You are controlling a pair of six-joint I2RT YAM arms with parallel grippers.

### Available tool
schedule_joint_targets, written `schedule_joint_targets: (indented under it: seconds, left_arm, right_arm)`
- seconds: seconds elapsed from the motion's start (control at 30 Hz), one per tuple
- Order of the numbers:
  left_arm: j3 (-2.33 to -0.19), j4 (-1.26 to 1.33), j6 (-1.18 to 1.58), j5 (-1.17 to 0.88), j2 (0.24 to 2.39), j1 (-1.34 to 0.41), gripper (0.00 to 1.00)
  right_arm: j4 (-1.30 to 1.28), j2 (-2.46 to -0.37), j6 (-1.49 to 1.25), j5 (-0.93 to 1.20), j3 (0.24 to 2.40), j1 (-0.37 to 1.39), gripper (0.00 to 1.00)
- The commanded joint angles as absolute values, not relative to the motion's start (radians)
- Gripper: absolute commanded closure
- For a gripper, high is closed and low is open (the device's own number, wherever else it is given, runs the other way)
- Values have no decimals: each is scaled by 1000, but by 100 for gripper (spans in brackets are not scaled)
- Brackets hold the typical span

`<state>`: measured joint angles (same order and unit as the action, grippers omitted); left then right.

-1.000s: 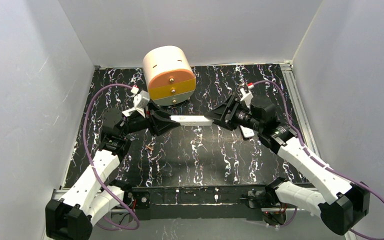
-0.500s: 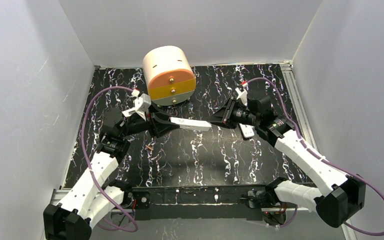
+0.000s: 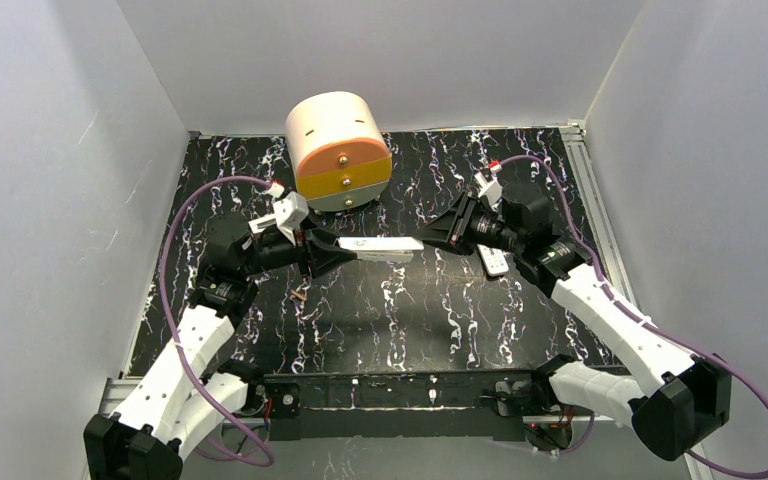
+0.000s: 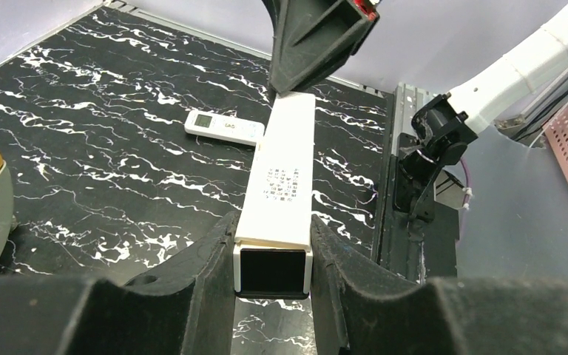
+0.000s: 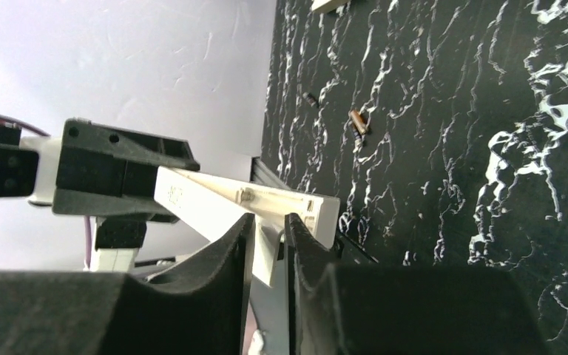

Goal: Load the batteries into the remote control

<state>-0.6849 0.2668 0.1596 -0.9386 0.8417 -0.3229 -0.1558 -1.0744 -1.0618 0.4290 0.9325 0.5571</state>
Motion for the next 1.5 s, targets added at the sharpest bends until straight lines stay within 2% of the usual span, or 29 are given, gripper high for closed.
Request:
schedule_joint_targets:
  seconds: [0.0, 0.1, 0.23, 0.3, 0.43, 0.5, 0.6, 0.77, 0.87, 0.93, 1.0, 1.07, 1.4, 1.47]
  left_arm:
    - [-729, 246, 123, -903, 849, -319, 100]
    - [-732, 239, 127, -901, 856, -319, 100]
    - [-741, 224, 132, -909, 877, -318, 100]
    - [-743, 223, 132, -915, 882, -318, 100]
    - [-745, 222, 134, -933, 883, -318, 100]
    - [-743, 222, 134, -948, 878, -318, 100]
    - [-737, 222, 128, -959, 864, -319, 100]
    - [-729, 209, 119, -914, 869, -319, 100]
    - [-720, 201, 117, -909, 878, -318, 100]
    - [-716, 201, 117, -913, 880, -318, 100]
    - [-712, 201, 117, -910, 876, -318, 100]
    - [-712, 201, 118, -913, 873, -319, 100]
    - [-721, 201, 136, -956, 872, -319, 100]
    - [-723, 201, 137, -961, 872, -318, 100]
  right_arm:
    - [77, -1022, -1122, 539, 859, 560, 65]
    - [160, -1004, -1171, 551, 826, 556, 55]
    - [199, -1000, -1192, 567, 838, 557, 51]
    - [215, -999, -1204, 574, 838, 557, 51]
    - [221, -1009, -1204, 561, 821, 556, 60]
    - [223, -1013, -1208, 535, 805, 556, 60]
    - [262, -1025, -1239, 503, 775, 557, 53]
    - [240, -1032, -1236, 434, 750, 556, 49]
    - [114, -1024, -1130, 346, 774, 557, 40]
    - [28, -1023, -1065, 309, 788, 557, 30]
    - [20, -1024, -1043, 301, 777, 555, 20]
    - [76, -1035, -1068, 341, 747, 555, 16]
    - [219, -1141, -1211, 508, 748, 557, 15]
    - [246, -1149, -1243, 527, 747, 557, 18]
